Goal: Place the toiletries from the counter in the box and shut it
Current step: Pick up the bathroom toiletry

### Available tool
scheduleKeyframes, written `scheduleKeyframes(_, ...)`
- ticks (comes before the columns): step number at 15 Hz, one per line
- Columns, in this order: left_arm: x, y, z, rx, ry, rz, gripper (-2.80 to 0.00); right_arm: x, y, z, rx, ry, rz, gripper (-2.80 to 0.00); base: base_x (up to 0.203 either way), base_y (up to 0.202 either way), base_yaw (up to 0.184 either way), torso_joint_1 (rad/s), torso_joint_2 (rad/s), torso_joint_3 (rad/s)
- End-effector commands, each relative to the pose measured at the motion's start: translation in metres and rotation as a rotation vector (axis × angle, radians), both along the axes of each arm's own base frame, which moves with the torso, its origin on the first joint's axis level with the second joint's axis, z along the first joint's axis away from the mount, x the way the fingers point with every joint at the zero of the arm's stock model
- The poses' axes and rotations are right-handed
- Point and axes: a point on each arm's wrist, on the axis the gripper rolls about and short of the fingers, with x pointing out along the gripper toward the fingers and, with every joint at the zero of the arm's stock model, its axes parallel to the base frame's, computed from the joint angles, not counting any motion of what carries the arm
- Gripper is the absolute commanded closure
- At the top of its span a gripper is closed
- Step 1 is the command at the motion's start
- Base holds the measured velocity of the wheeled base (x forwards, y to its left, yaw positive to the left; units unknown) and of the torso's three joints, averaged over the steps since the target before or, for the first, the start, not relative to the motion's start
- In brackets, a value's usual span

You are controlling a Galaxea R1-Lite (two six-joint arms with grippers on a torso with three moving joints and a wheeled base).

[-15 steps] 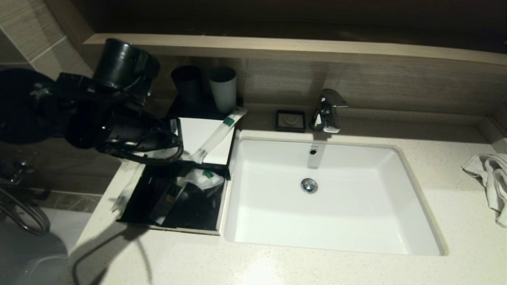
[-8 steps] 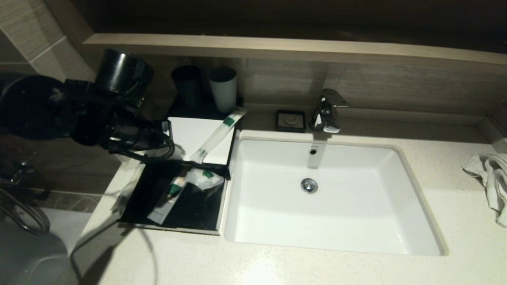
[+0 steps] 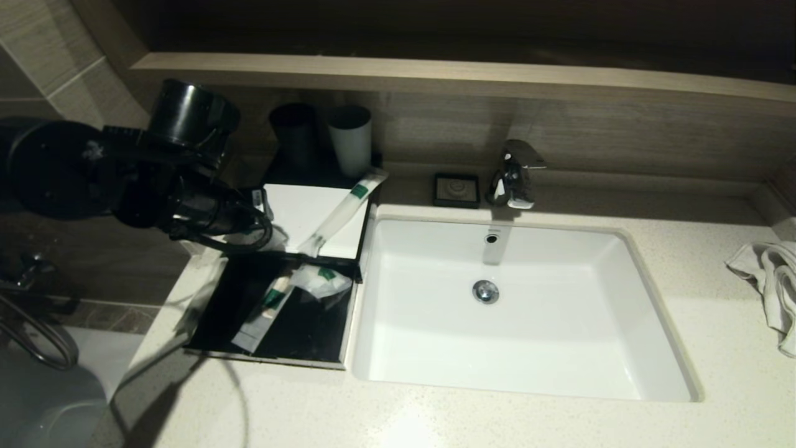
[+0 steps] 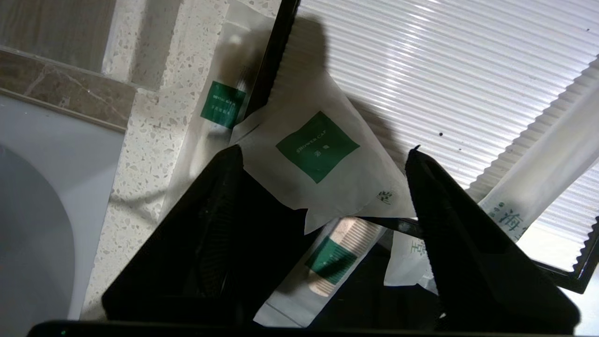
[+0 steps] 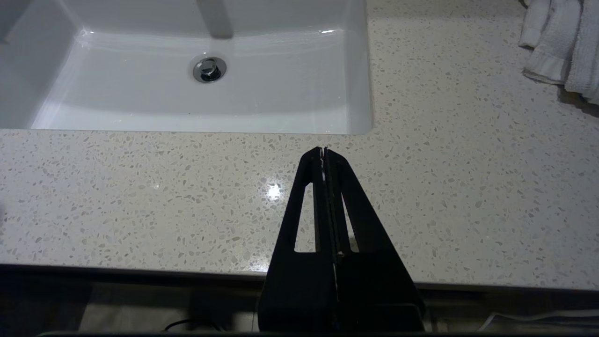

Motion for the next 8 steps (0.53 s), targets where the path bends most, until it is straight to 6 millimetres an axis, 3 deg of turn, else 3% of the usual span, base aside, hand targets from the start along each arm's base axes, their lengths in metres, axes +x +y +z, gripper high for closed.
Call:
scheduleKeyframes(1, 0.0, 0.0, -0.004, 0.005, 0.016, 0.003, -2.8, 0.0, 0.0, 0.0, 0.0, 0.0, 0.0, 0.0, 0.0, 0.0, 0.0, 0.0, 0.0, 0.0)
scheduleKeyframes(8, 0.007, -0.003, -0.018, 0.019, 0.057, 0.0, -2.8, 0.0, 0.0, 0.0, 0.0, 0.0, 0.0, 0.0, 0.0, 0.0, 0.0, 0.0, 0.0, 0.0)
